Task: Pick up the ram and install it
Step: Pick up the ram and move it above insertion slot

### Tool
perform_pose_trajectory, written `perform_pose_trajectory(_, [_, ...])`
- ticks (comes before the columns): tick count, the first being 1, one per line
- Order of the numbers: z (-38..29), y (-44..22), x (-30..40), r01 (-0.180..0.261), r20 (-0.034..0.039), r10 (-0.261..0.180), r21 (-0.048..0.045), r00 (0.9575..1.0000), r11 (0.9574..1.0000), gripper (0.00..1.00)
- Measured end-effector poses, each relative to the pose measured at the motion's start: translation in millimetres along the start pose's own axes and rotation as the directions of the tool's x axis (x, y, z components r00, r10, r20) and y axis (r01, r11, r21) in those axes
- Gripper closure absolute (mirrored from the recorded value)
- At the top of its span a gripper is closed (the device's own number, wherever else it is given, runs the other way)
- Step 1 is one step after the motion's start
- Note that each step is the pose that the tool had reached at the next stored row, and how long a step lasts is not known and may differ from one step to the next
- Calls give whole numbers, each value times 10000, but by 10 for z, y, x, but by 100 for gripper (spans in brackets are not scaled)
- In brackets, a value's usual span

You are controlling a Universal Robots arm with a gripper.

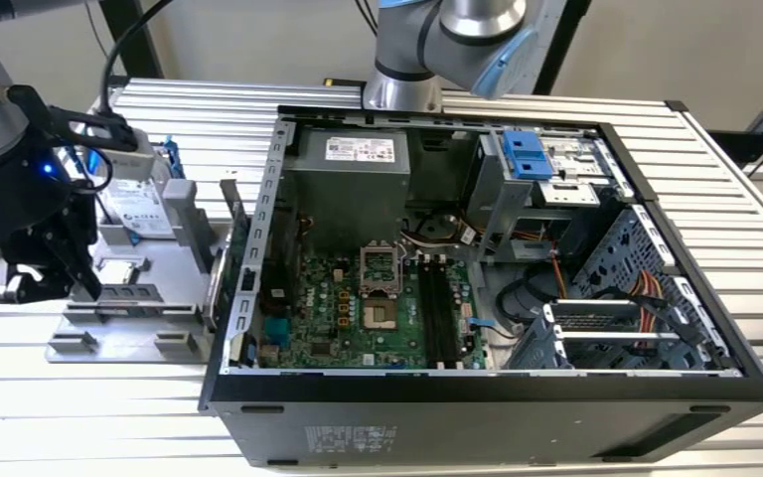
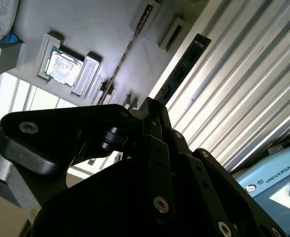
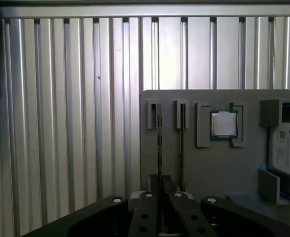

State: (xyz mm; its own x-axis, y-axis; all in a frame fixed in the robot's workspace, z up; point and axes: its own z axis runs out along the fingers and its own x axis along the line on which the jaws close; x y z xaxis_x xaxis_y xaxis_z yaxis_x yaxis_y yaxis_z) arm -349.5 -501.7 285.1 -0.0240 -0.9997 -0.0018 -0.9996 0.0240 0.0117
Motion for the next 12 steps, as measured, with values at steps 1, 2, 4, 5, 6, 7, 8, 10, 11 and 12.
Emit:
perform_pose_trajectory(1, [-5,0,0,0,0,0,0,10000,10000,100])
perform_pose_trajectory(2, [-9,0,0,0,0,0,0,10000,10000,100])
perform_pose_trajectory(4, [-19,0,0,0,0,0,1,10000,10000,100])
perform_pose_trajectory(5, [-23,0,0,0,0,0,1,10000,10000,100])
perform_pose_trajectory(6, [-28,0,0,0,0,0,0,10000,10000,100])
perform_pose_trajectory(7, [-33,0,0,0,1,0,1,10000,10000,100])
perform_pose_trajectory(8, [-38,0,0,0,0,0,1,10000,10000,100])
perform_pose_trajectory(10, [-46,1,0,0,0,0,1,10000,10000,100])
perform_pose_trajectory(11, [-50,1,0,0,1,0,1,10000,10000,100])
perform_pose_trajectory(12, [-55,1,0,0,0,0,1,10000,10000,100])
